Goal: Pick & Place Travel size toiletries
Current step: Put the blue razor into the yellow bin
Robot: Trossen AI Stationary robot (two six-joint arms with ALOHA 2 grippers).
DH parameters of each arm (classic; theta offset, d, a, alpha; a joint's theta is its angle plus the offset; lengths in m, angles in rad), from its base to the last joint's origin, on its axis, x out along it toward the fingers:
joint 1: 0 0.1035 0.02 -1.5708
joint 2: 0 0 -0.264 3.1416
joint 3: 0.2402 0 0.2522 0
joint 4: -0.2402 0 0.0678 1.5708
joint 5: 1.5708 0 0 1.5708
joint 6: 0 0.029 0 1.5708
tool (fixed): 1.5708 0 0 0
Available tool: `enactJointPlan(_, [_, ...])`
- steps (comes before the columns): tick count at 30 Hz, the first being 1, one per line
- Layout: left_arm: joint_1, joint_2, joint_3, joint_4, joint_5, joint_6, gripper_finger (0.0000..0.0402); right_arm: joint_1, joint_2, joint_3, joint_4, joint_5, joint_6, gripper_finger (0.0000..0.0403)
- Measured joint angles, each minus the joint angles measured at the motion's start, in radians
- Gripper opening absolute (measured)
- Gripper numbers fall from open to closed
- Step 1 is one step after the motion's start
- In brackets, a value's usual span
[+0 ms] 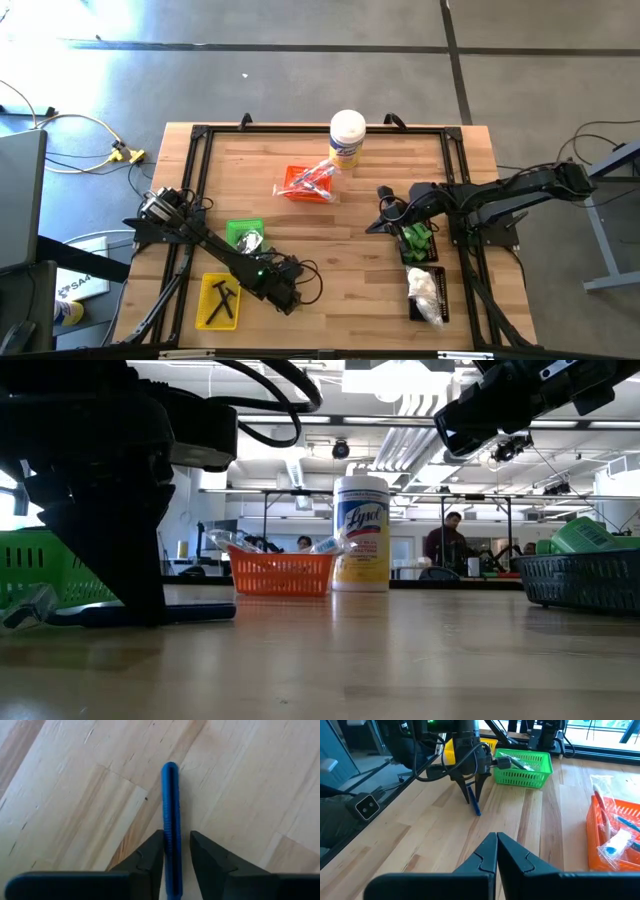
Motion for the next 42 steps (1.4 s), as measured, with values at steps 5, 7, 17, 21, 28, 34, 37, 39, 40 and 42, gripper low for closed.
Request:
enactJointPlan(5, [0.000, 0.000, 0.000, 0.003, 0.013, -0.004, 0.0069, 0.000, 0.000, 0.000, -0.001, 0.000, 0.000, 0.0003])
enactJointPlan(7, [0.000, 0.000, 0.000, 0.004, 0.015, -0.011, 0.0061, 0.000, 0.000, 0.000, -0.001, 0.000, 0.000, 0.0003])
enactJointPlan(17, [0.001, 0.000, 0.000, 0.004, 0.024, -0.016, 0.0028, 0.000, 0.000, 0.000, -0.002, 0.000, 0.000, 0.0003])
enactJointPlan(21, [0.001, -0.003, 0.000, 0.004, 0.030, -0.016, 0.0025, 0.000, 0.000, 0.000, -0.002, 0.000, 0.000, 0.0003])
enactJointPlan(28, [0.001, -0.003, 0.008, -0.007, 0.030, -0.013, 0.0023, 0.000, 0.000, 0.000, -0.003, 0.000, 0.000, 0.0003])
enactJointPlan(34, [0.000, -0.003, 0.125, -0.215, 0.041, 0.011, 0.0023, 0.000, 0.000, 0.000, -0.007, 0.000, 0.000, 0.0003])
enactJointPlan(37, [0.000, -0.004, 0.204, -0.353, 0.038, 0.012, 0.0022, 0.000, 0.000, 0.000, -0.007, 0.000, 0.000, 0.0003])
enactJointPlan(39, [0.000, -0.005, 0.255, -0.416, 0.038, 0.001, 0.0022, 0.000, 0.000, 0.000, -0.007, 0.000, 0.000, 0.0003])
enactJointPlan(40, [0.000, -0.005, 0.281, -0.452, 0.043, -0.016, 0.0022, 0.000, 0.000, 0.000, -0.007, 0.000, 0.000, 0.0003])
enactJointPlan(42, [0.000, -0.005, 0.336, -0.534, 0.066, -0.068, 0.0022, 0.000, 0.000, 0.000, -0.007, 0.000, 0.000, 0.0003])
